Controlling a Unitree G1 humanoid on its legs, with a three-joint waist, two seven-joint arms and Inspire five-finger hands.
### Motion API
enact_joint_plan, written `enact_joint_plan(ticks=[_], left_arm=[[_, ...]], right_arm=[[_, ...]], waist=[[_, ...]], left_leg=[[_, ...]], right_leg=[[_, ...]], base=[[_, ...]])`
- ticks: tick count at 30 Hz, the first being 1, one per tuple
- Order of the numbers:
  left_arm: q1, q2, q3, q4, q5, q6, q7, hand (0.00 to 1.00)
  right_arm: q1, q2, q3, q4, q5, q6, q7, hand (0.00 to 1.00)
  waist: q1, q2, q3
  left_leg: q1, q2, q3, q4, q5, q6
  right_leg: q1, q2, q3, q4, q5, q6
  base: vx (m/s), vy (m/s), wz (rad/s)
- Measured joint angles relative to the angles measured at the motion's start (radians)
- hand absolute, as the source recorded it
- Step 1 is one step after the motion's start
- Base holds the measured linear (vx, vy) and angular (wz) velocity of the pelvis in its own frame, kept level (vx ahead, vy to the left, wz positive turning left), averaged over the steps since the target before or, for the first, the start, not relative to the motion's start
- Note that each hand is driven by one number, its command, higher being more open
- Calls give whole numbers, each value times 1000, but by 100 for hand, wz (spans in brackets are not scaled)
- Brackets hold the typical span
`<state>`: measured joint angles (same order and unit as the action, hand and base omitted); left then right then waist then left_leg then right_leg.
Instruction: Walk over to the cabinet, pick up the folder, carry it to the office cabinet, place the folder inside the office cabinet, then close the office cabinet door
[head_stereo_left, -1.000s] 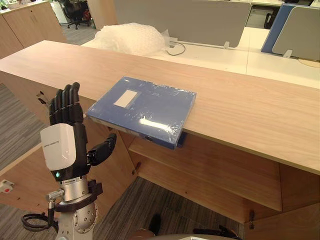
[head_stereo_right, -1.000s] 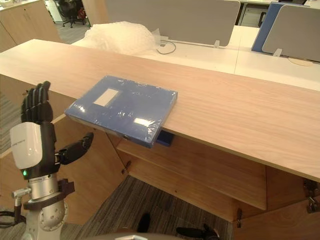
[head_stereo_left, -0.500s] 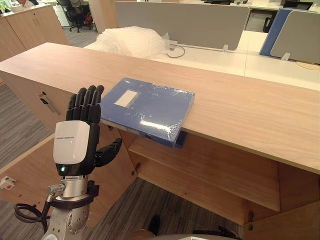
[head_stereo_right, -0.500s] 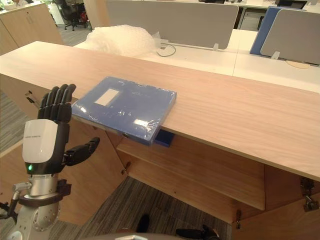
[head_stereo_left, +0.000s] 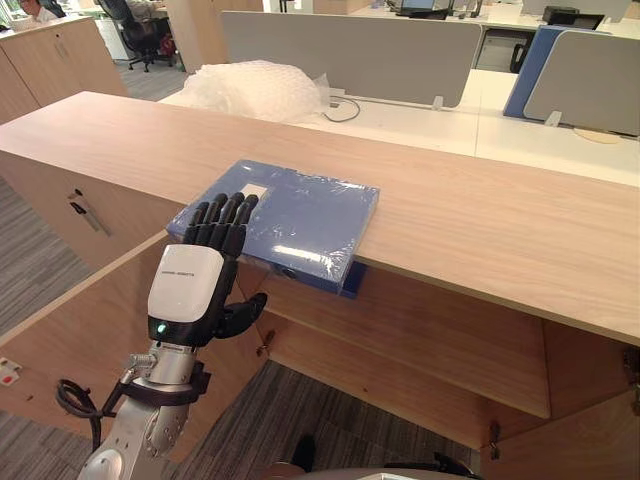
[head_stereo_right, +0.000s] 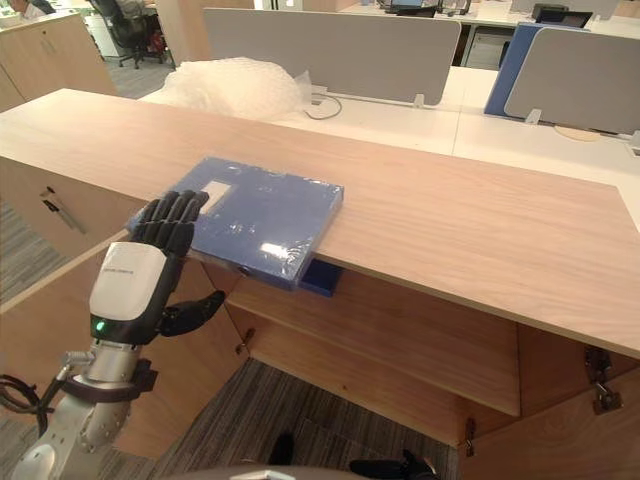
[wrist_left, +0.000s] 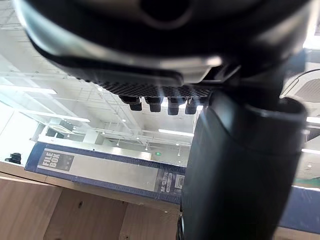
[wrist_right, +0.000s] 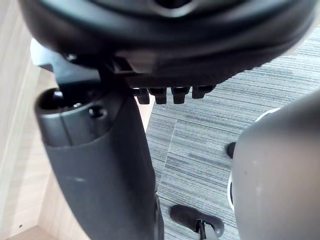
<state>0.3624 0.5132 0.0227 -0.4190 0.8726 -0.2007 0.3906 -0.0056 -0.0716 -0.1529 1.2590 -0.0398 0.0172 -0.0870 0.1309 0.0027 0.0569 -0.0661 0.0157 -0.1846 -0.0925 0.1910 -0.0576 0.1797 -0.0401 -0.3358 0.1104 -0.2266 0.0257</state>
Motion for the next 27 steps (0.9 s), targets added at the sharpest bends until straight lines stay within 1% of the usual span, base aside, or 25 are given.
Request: enact_joint_plan(ticks=[1,5,12,18,19,24,27], left_arm=[[-2,13,0,24,0,-9,-3,100],[-34,40,-3,103,0,-8,-13,100],[-51,60,-3,168,1,-3,-20,100],[-120,60,0,233,3,37,-20,100],[-134,60,0,240,3,39,-20,0],[-150,60,0,253,3,50,-20,0],[-178,59,15,253,2,59,13,0]], right_arm=[[0,0,0,0,0,0,0,100],[5,0,-2,-9,-1,0,0,100],[22,0,-18,-38,-10,1,1,100],[20,-2,-28,-47,-38,2,1,100],[20,-2,-30,-48,-38,2,1,100],[19,-2,-54,-48,-39,2,1,100],[20,-3,-57,-48,-39,3,1,100]], waist=[[-1,1,0],[-4,2,1],[-4,3,1],[-6,16,9],[-7,18,11],[-10,23,14],[-9,23,15]], left_leg=[[6,2,5,0,-1,0],[15,5,12,-1,-6,-3],[19,5,21,-1,-14,-7],[41,7,40,-1,-28,-9],[42,7,42,-1,-30,-11],[47,8,53,-1,-37,-12],[52,10,62,-1,-39,-12]], right_leg=[[2,-1,7,0,0,0],[10,0,13,-5,0,0],[18,0,21,-20,1,0],[37,-1,40,-31,2,-1],[39,0,41,-33,2,-1],[42,-1,51,-38,2,-1],[43,-1,60,-38,2,-1]], base=[[-11,-11,-15],[-6,-4,-5],[8,-12,-3],[21,-31,-10],[8,-33,-4],[12,-25,-6],[3,-17,-9]])
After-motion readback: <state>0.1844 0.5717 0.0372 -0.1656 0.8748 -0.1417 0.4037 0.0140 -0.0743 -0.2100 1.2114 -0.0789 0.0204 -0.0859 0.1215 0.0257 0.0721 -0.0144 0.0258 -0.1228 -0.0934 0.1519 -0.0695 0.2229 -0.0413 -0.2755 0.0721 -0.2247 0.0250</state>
